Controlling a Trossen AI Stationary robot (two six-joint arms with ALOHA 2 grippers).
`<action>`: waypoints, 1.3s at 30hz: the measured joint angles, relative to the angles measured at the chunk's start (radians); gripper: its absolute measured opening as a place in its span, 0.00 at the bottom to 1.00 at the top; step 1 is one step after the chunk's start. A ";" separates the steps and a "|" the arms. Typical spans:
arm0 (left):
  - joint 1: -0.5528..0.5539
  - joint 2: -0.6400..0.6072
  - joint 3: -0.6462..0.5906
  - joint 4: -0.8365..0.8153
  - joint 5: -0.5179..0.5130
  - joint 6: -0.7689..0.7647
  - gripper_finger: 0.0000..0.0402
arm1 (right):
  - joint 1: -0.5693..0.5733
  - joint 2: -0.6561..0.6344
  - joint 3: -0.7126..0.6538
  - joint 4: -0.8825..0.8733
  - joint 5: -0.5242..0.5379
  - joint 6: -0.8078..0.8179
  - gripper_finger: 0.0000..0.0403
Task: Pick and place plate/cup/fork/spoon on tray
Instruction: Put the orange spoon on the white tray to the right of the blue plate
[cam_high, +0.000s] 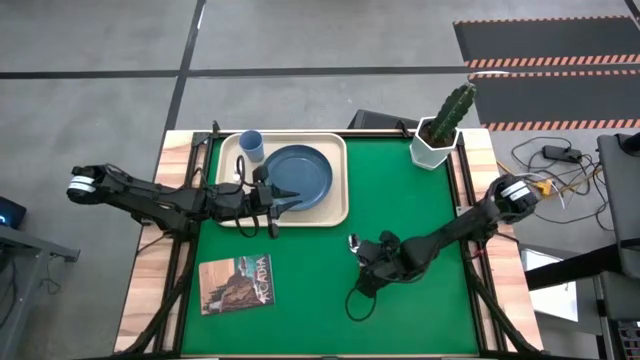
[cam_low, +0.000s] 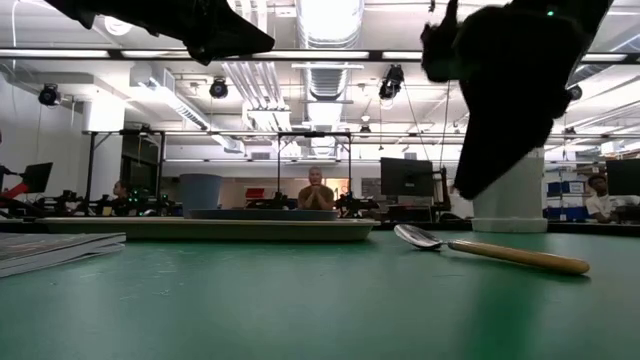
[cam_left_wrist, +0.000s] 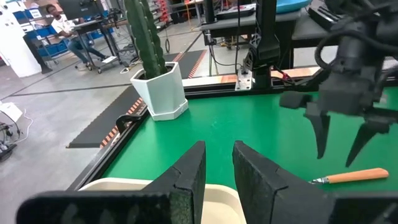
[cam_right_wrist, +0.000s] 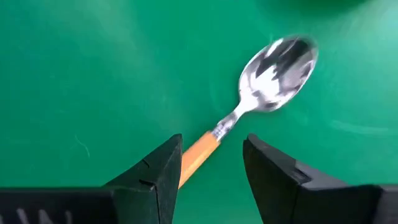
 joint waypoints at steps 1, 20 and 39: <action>0.000 0.000 0.000 0.000 0.000 0.000 0.15 | 0.000 0.021 0.014 -0.011 -0.011 0.018 0.39; 0.000 0.000 -0.001 -0.051 0.000 -0.005 0.15 | -0.035 0.223 0.090 -0.003 -0.019 0.284 0.34; 0.000 0.000 -0.001 -0.047 0.000 -0.005 0.15 | -0.087 0.117 0.068 -0.135 -0.020 0.180 0.08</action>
